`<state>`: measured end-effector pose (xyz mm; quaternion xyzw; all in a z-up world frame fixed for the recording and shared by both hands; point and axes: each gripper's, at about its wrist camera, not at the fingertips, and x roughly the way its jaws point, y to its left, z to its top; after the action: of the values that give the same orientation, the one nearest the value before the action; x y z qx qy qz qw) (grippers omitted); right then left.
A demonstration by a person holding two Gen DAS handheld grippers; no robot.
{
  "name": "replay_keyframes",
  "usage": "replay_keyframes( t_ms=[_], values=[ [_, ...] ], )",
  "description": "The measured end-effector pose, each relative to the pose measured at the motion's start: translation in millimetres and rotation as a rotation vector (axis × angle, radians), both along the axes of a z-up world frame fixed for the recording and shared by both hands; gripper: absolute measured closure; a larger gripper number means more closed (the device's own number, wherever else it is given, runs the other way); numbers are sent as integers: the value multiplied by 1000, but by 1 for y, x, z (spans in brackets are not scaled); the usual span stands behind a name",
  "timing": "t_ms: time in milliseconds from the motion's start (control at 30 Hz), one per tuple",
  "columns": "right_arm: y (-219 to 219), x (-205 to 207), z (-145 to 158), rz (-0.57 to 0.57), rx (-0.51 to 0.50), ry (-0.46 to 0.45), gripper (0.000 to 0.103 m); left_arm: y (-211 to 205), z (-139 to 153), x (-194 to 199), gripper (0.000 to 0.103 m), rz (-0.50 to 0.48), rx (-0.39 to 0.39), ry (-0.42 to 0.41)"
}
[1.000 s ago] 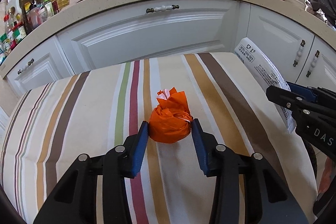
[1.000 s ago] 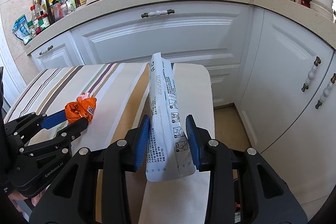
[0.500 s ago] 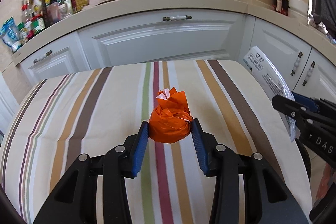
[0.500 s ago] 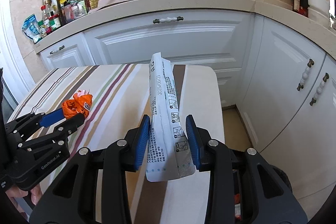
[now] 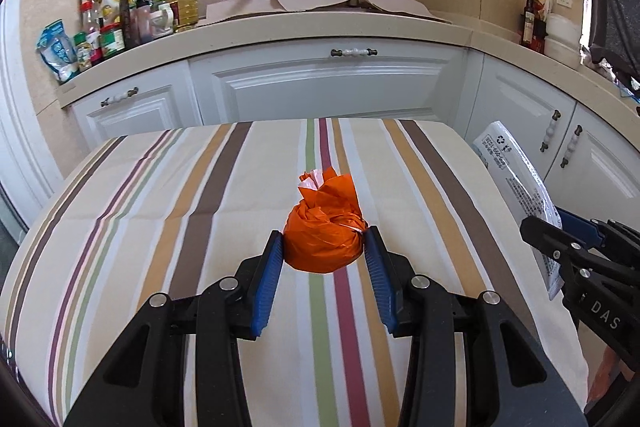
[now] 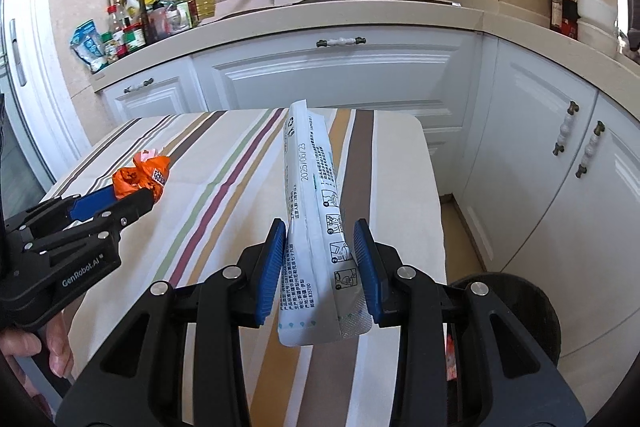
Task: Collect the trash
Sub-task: 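Carry the orange bag and white tube over the bin and open both tools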
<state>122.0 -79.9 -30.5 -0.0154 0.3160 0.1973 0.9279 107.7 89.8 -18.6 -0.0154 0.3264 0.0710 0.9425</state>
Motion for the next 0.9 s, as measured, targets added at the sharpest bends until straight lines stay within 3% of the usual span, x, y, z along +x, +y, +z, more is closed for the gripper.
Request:
replay_keyframes(
  t_ms=[567,900],
  values=[
    [-33,-89,3,-41,10,-50,69,-9,12,-85,61,25,15,-81],
    [-67,-122,10,-120,13,-84,69,-29,13,-107,61,-32,8,-97]
  ],
)
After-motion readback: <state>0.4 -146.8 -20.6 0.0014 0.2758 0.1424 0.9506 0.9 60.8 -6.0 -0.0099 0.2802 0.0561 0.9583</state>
